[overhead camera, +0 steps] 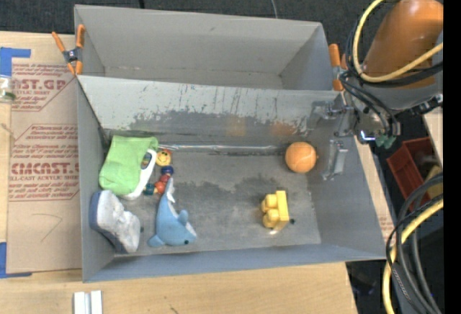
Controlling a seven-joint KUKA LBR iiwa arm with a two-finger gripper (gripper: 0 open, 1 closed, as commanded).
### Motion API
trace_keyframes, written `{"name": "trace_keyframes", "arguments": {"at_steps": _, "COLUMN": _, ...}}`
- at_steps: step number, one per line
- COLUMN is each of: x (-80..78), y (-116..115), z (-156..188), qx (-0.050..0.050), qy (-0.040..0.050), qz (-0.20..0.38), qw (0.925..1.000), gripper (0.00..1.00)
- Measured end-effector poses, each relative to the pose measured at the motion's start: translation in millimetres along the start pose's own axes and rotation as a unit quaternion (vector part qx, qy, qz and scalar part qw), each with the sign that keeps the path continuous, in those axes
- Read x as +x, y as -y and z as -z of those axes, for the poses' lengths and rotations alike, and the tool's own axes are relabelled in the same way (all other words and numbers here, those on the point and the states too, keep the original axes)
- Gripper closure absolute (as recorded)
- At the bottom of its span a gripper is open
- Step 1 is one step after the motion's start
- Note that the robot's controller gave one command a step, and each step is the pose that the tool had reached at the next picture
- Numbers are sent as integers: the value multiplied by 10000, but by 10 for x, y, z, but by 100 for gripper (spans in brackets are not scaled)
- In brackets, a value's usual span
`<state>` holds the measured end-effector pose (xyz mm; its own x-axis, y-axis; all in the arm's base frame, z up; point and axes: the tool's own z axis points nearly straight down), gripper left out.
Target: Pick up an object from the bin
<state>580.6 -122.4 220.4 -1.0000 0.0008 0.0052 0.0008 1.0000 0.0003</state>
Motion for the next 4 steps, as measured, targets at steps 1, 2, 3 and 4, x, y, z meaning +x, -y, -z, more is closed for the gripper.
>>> {"name": "trace_keyframes", "arguments": {"at_steps": 1, "x": -15, "y": -4, "z": 49, "qx": 7, "qy": 40, "qz": 6, "qw": 10000, "gripper": 0}}
{"name": "trace_keyframes", "arguments": {"at_steps": 2, "x": -17, "y": -7, "z": 43, "qx": 7, "qy": 44, "qz": 10, "qw": 10000, "gripper": 0}}
{"name": "trace_keyframes", "arguments": {"at_steps": 3, "x": 175, "y": -341, "z": -380, "qx": 11, "qy": 43, "qz": 622, "qw": 9981, "gripper": 0}}
{"name": "trace_keyframes", "arguments": {"at_steps": 4, "x": 131, "y": -447, "z": -538, "qx": -9, "qy": 46, "qz": 744, "qw": 9972, "gripper": 0}}
